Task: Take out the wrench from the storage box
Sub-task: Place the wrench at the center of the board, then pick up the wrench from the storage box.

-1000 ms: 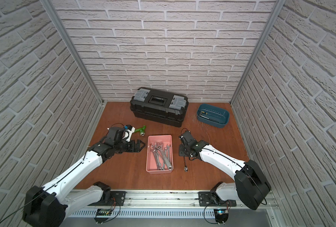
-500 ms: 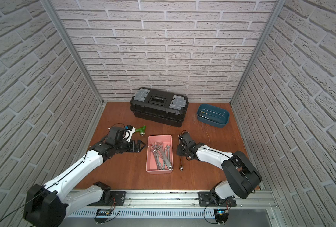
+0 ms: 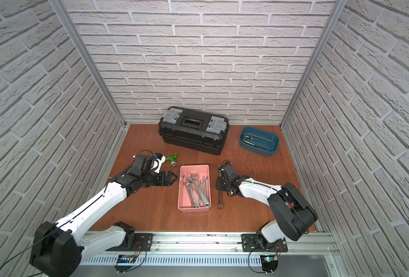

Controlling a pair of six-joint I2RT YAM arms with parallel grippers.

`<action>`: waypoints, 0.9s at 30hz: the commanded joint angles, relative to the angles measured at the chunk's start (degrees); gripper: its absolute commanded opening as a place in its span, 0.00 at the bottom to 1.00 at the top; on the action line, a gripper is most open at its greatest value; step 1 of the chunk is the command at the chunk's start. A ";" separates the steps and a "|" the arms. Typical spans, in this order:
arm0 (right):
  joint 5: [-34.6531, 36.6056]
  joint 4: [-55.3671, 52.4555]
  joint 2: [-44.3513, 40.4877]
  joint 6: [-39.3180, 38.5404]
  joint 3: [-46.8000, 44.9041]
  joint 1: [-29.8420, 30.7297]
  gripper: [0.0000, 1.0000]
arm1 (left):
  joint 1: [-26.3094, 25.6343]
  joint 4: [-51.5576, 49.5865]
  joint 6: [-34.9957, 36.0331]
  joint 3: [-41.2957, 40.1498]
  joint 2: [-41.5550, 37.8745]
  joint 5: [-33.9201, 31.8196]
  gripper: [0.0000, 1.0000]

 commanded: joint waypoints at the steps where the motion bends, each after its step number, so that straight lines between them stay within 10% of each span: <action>1: 0.48 -0.73 0.24 0.09 -0.74 -0.61 0.24 | -0.28 0.89 1.05 1.06 -0.34 0.59 0.98; 27: 4.01 -24.76 -10.28 -11.66 20.31 6.72 0.41 | 1.77 -3.51 3.91 5.28 -0.13 1.11 0.98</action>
